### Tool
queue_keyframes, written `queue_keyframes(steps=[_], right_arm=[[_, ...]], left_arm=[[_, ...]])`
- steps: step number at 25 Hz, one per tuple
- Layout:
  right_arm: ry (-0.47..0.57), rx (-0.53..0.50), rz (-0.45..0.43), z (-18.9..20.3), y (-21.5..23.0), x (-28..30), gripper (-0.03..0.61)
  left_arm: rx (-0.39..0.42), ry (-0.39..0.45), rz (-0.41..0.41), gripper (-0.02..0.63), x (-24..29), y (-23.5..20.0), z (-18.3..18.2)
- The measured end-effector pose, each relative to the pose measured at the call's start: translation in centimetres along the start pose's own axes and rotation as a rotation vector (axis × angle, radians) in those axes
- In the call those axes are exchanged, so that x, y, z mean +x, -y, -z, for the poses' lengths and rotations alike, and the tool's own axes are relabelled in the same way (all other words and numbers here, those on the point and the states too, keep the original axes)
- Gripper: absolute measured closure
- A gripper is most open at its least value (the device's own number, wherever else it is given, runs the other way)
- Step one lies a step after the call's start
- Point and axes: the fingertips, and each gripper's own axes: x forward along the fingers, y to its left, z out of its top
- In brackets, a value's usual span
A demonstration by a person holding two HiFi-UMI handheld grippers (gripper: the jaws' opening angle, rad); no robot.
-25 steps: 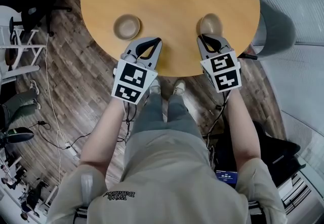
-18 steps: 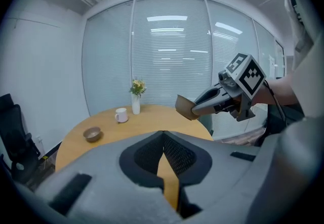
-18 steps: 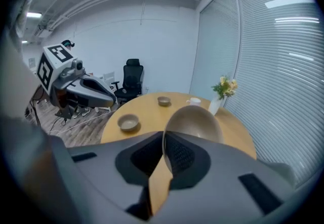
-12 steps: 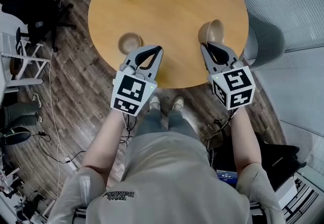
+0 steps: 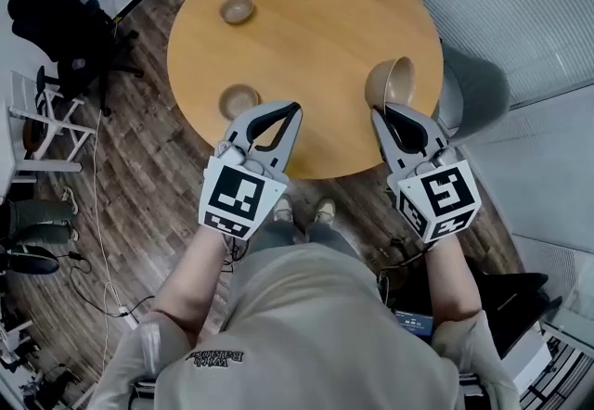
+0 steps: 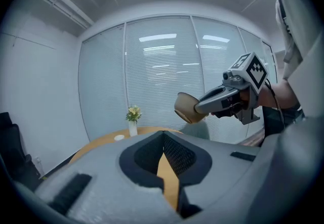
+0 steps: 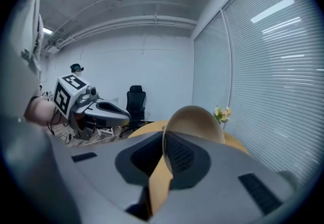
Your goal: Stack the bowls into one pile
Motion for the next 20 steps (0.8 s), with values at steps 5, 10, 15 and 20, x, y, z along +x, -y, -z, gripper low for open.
queue_keyframes(steps=[5,10,15,20], right_arm=[[0.044,0.025,-0.031,-1.2,-0.3,-1.4,0.543],[0.071,0.04,-0.032,-2.1,-0.6,-2.3,0.543],[0.068,0.051,-0.037,-2.0,-0.7,-2.0,0.543],[0.062,0.039,-0.053,-1.8,-0.7,-1.2,0.543]], left_arm=[[0.012,0.029,0.007,0.595,-0.9,1.0,-1.7],[-0.024,0.022,-0.01,0.595,-1.7,0.9,-1.5],[-0.021,0.008,-0.016,0.595,-1.8,0.5,-1.2],[-0.021,0.02,-0.036,0.595,-1.8,-0.3,-1.4]])
